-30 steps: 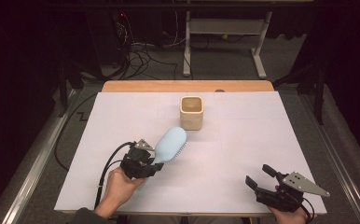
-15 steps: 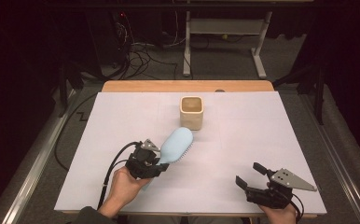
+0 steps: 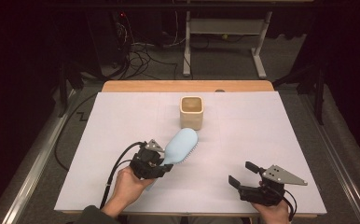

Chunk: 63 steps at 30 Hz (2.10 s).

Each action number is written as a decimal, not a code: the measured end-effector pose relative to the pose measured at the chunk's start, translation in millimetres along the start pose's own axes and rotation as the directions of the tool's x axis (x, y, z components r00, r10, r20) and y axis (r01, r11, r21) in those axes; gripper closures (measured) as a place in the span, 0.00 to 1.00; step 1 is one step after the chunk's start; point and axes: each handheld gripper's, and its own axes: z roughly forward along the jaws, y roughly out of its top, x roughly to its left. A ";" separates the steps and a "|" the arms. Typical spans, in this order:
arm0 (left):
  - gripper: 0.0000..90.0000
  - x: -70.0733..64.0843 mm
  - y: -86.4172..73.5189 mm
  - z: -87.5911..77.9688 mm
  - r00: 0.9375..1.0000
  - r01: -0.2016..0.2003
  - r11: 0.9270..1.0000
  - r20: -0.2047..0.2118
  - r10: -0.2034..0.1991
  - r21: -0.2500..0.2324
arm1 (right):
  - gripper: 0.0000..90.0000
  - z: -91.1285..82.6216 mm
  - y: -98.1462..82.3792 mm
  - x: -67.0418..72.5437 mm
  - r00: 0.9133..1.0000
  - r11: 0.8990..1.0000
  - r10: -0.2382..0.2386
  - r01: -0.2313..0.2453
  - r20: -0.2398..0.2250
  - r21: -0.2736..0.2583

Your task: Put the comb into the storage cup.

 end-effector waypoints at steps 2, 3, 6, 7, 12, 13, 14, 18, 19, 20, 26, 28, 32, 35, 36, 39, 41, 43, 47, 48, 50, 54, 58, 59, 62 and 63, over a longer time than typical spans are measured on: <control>0.77 -0.8 0.6 0.3 1.000 0.001 1.000 0.003 -0.001 -0.004 | 0.17 3.5 1.1 1.5 1.000 1.000 -0.006 0.006 -0.007 0.005; 0.77 -1.1 0.9 0.5 1.000 -0.001 1.000 0.004 0.001 -0.003 | 0.17 5.3 1.6 1.8 1.000 1.000 -0.001 0.001 -0.017 0.011; 0.77 -2.8 1.7 1.9 1.000 -0.008 1.000 0.001 0.008 -0.002 | 0.17 10.7 3.7 2.0 0.999 1.000 0.011 -0.010 -0.044 0.022; 0.77 -3.2 2.0 2.1 1.000 -0.011 1.000 0.002 0.011 0.001 | 0.17 12.4 4.6 2.5 0.999 1.000 0.012 -0.011 -0.050 0.029; 0.77 -5.2 3.2 2.5 1.000 -0.019 1.000 0.001 0.019 -0.002 | 0.18 21.8 8.3 6.7 0.995 0.999 0.035 -0.031 -0.089 0.041; 0.77 -5.6 3.4 2.4 1.000 -0.021 1.000 0.000 0.021 -0.004 | 0.18 23.9 8.8 7.9 0.995 0.999 0.036 -0.032 -0.092 0.044; 0.77 -5.8 3.6 2.2 1.000 -0.024 1.000 -0.001 0.024 -0.003 | 0.18 26.0 9.2 9.4 0.995 0.998 0.033 -0.028 -0.094 0.052; 0.77 -7.0 3.7 2.9 1.000 -0.024 1.000 -0.004 0.024 -0.007 | 0.18 34.4 9.7 15.7 0.995 0.997 0.012 -0.004 -0.103 0.077; 0.77 -7.1 3.8 3.2 1.000 -0.023 1.000 -0.003 0.023 -0.007 | 0.18 36.0 10.1 16.5 0.994 0.997 0.011 -0.002 -0.108 0.080; 0.77 -7.4 4.0 3.6 1.000 -0.023 1.000 -0.002 0.023 -0.008 | 0.18 37.5 10.6 17.4 0.994 0.997 0.014 -0.005 -0.111 0.080; 0.77 -10.0 5.9 5.6 1.000 -0.029 1.000 -0.003 0.029 -0.010 | 0.17 46.8 15.2 23.7 0.989 0.999 0.014 -0.006 -0.147 0.052; 0.77 -10.8 6.4 6.1 1.000 -0.031 0.999 -0.003 0.031 -0.012 | 0.16 50.7 16.6 26.7 0.988 0.999 0.013 -0.005 -0.155 0.052; 0.77 -12.1 6.6 6.5 0.999 -0.033 0.999 -0.001 0.033 -0.013 | 0.16 57.5 19.6 31.8 0.985 0.998 0.022 -0.012 -0.168 0.060; 0.77 -12.5 6.6 6.6 0.999 -0.034 0.999 -0.002 0.034 -0.013 | 0.16 61.7 21.5 34.9 0.984 0.998 0.028 -0.017 -0.179 0.064; 0.77 -12.6 6.6 6.6 0.999 -0.035 0.999 -0.003 0.035 -0.014 | 0.16 63.4 21.9 35.5 0.983 0.998 0.030 -0.019 -0.181 0.066; 0.77 -13.3 6.9 6.6 0.999 -0.036 0.999 -0.003 0.036 -0.016 | 0.16 68.6 22.6 37.4 0.980 0.996 0.047 -0.032 -0.194 0.082; 0.77 -14.0 7.1 6.9 0.999 -0.038 0.999 -0.005 0.038 -0.016 | 0.16 72.3 23.4 39.1 0.977 0.995 0.057 -0.038 -0.207 0.093; 0.77 -14.5 7.3 7.3 0.999 -0.041 0.999 -0.002 0.041 -0.017 | 0.17 75.9 24.7 40.6 0.969 0.993 0.077 -0.053 -0.236 0.106; 0.77 -15.6 7.2 7.9 0.999 -0.043 0.999 -0.004 0.043 -0.019 | 0.17 81.7 27.5 44.3 0.960 0.989 0.109 -0.081 -0.257 0.120; 0.77 -15.8 7.2 8.1 0.999 -0.044 0.999 -0.005 0.044 -0.018 | 0.17 82.9 28.0 45.2 0.959 0.990 0.111 -0.083 -0.260 0.116; 0.77 -16.5 7.0 8.6 0.999 -0.048 0.999 -0.010 0.048 -0.017 | 0.17 85.1 29.2 47.0 0.959 0.990 0.109 -0.081 -0.260 0.113; 0.77 -17.9 6.7 10.4 0.998 -0.053 0.998 -0.016 0.052 -0.018 | 0.17 89.3 31.5 49.8 0.963 0.991 0.101 -0.076 -0.250 0.110; 0.77 -19.6 6.5 12.4 0.998 -0.060 0.998 -0.019 0.060 -0.020 | 0.17 93.4 34.6 52.0 0.965 0.992 0.103 -0.082 -0.241 0.098; 0.77 -19.9 6.3 13.0 0.998 -0.060 0.998 -0.018 0.060 -0.023 | 0.17 94.4 35.5 52.4 0.965 0.992 0.105 -0.084 -0.241 0.095; 0.77 -20.4 6.3 13.8 0.998 -0.062 0.998 -0.016 0.061 -0.023 | 0.17 97.4 38.3 53.3 0.964 0.991 0.112 -0.091 -0.242 0.097; 0.77 -20.5 6.4 13.9 0.998 -0.062 0.998 -0.015 0.062 -0.023 | 0.17 98.6 39.0 53.4 0.964 0.991 0.114 -0.092 -0.242 0.100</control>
